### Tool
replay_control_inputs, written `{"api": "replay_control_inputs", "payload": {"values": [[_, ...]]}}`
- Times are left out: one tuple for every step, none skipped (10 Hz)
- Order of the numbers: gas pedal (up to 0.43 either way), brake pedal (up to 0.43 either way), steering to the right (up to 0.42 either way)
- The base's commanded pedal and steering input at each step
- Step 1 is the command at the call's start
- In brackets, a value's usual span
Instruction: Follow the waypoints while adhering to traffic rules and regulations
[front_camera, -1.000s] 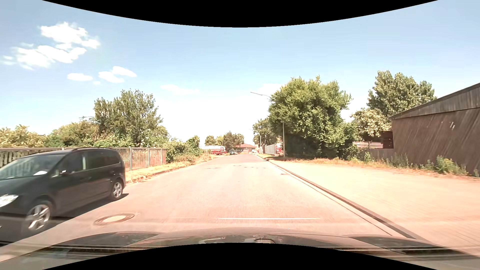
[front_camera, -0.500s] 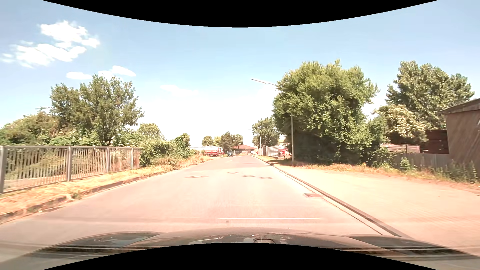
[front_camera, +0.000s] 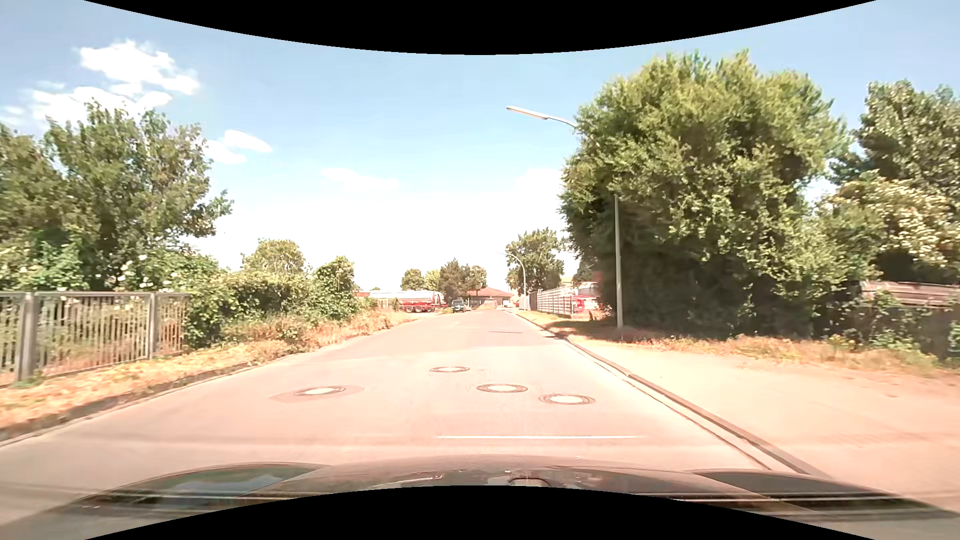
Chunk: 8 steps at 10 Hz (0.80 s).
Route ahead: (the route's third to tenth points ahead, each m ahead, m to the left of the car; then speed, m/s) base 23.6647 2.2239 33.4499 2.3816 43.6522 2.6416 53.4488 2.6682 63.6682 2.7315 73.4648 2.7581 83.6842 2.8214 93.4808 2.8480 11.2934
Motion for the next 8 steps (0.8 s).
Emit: {"api": "replay_control_inputs", "payload": {"values": [[0.220, 0.000, -0.004], [0.220, 0.000, -0.004], [0.220, 0.000, -0.004], [0.220, 0.000, -0.003], [0.220, 0.000, 0.004], [0.220, 0.000, 0.010], [0.220, 0.000, 0.009], [0.220, 0.000, 0.005]]}}
